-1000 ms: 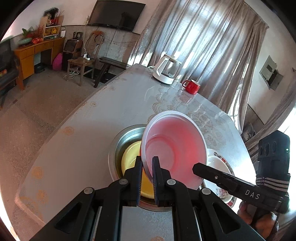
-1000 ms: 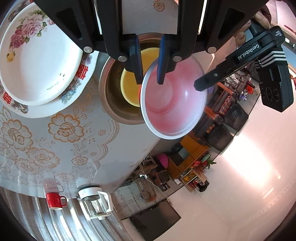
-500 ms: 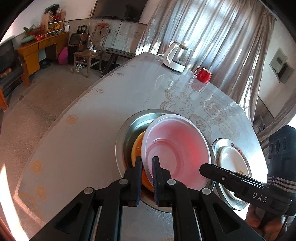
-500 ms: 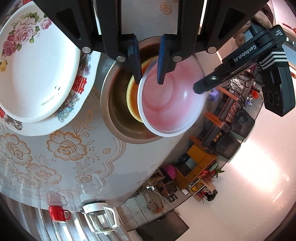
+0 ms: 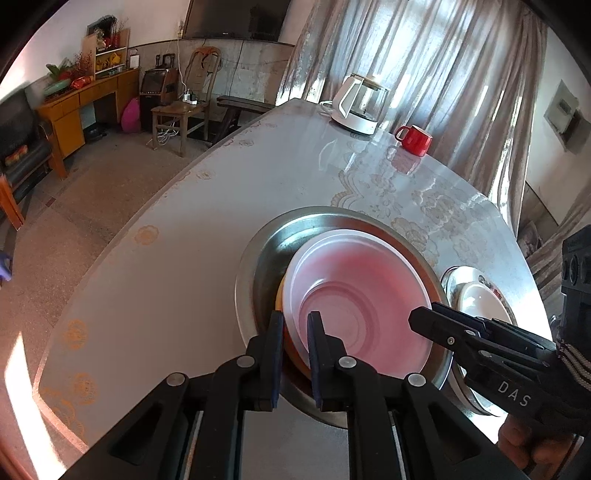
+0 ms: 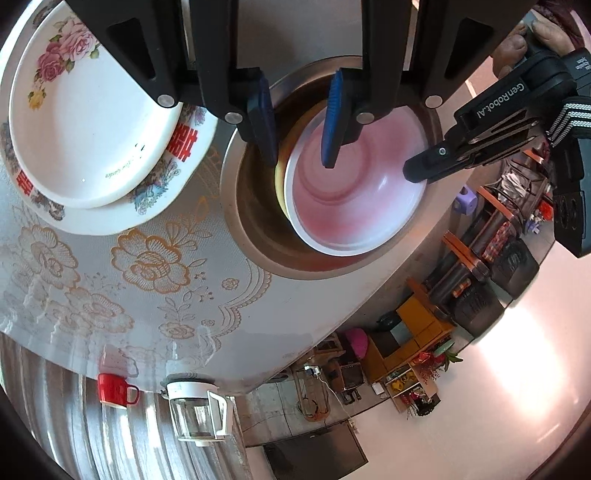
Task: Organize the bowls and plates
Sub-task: 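Lower the red bowl into the steel bowl onto the yellow bowl, then open both tools and pull back from the red bowl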
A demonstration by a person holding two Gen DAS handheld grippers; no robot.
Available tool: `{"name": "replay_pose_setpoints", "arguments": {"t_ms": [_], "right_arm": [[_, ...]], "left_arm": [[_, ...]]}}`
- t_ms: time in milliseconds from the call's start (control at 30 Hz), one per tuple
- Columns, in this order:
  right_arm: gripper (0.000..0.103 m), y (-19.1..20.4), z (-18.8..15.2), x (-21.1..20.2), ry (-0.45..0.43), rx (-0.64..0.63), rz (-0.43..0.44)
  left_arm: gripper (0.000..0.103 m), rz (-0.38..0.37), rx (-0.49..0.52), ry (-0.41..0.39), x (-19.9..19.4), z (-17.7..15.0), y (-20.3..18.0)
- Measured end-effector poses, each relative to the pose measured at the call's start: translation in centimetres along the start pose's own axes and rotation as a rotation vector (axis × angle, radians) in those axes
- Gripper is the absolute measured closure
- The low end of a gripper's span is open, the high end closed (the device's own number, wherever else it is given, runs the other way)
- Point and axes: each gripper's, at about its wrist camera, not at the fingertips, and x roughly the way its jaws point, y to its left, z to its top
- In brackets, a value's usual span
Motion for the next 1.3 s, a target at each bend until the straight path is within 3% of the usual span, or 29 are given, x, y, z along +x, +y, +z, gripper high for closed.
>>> {"name": "replay_pose_setpoints", "arguments": {"t_ms": [367,533,633,967,1067,1300], "right_arm": [[0.08,1.7,0.9,1.8,0.05,-0.174,-0.096],[0.091,2.5,0.8,2.1,0.026,-0.248,-0.17],[0.092,2.9,0.8,2.3,0.014,-0.281,-0.204],[0.093,2.0,2.0,2.0,-0.025,-0.223,-0.206],[0.086,1.5,2.1,1.5,-0.041,-0.19,-0.185],[0.082,1.0,2.0,0.4,-0.068,-0.136,-0.146]], "left_arm": [[0.085,-0.003,0.019,-0.033,-0.4,-0.1,0.1],[0.085,0.001,0.03,-0.022,0.5,0.0,-0.4],[0.085,0.013,0.04,-0.027,0.8,0.2,-0.6],[0.085,0.062,0.062,-0.022,2.6,1.1,-1.3],[0.084,0.069,0.068,-0.025,2.4,1.1,-1.4],[0.08,0.09,0.075,-0.047,1.4,1.1,-1.4]]}}
